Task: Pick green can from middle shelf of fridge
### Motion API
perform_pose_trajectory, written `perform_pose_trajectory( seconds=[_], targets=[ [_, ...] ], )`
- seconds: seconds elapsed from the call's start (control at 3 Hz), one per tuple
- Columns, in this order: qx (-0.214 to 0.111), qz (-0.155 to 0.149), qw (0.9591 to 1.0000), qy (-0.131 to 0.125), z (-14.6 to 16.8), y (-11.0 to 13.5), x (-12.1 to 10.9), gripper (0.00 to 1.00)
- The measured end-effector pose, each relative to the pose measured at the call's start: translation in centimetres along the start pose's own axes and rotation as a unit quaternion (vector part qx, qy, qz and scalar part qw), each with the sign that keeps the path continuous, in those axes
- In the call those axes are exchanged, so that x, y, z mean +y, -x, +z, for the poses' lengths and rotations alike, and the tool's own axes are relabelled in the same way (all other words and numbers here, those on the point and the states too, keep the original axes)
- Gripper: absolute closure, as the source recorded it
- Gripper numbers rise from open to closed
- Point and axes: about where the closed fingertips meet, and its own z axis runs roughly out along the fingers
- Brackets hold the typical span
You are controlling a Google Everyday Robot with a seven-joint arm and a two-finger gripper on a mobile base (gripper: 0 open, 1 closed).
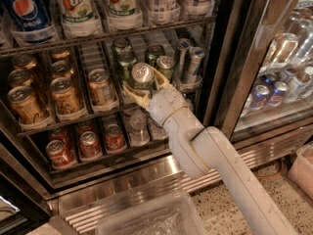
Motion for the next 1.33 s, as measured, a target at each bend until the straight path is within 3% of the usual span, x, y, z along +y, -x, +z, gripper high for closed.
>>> perform_pose_trajectory(
  seconds=[0.33,0.67,1.0,1.33],
  targets=[
    [-0.049,-0.018,0.9986,0.009,-1.4,5.4,-1.9,1.0],
    [-0.075,-0.029,0.9965,0.025,-2.0,9.6,-3.6,1.0],
    [-0.07,0.001,0.9961,0.055,-4.0,11.0,-4.3,1.0],
    [-0.042,0.063,0.9938,0.081,-6.6,10.5,-5.0,1.0]
  ],
)
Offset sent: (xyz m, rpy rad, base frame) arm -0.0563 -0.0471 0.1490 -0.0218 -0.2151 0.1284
